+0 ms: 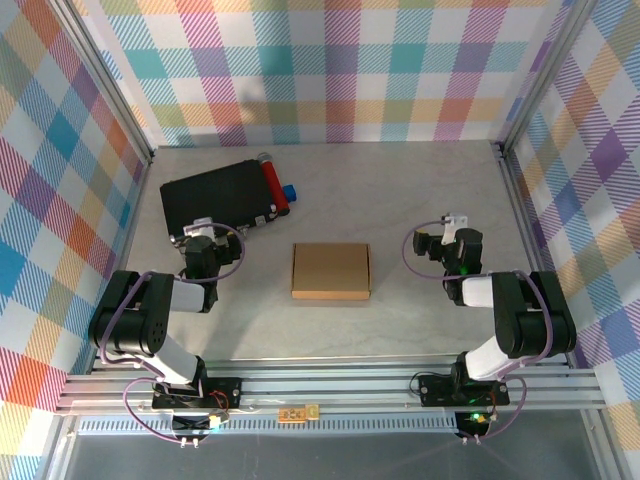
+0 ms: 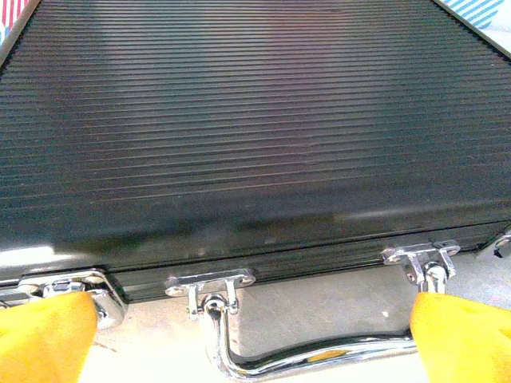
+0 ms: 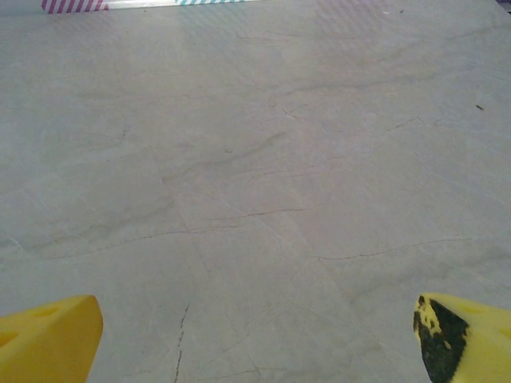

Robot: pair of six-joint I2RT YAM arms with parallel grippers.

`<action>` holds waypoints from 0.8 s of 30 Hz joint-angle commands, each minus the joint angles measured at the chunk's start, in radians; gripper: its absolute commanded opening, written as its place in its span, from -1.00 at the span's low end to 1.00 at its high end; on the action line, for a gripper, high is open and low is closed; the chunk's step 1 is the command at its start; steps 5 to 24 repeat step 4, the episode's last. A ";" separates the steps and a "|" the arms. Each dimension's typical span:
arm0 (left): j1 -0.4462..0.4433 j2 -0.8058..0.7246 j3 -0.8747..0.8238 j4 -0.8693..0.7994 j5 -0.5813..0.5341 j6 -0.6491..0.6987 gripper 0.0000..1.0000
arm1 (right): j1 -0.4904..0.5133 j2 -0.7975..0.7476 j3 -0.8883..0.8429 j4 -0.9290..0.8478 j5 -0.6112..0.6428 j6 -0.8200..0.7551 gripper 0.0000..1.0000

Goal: Fold the paper box

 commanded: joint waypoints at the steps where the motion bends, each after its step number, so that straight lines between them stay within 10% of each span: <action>1: 0.008 0.005 0.007 0.032 0.018 0.014 0.99 | -0.008 0.001 0.014 0.029 -0.023 0.016 0.98; 24: 0.008 0.005 0.007 0.034 0.018 0.014 0.99 | -0.007 0.000 0.007 0.041 -0.023 0.014 0.98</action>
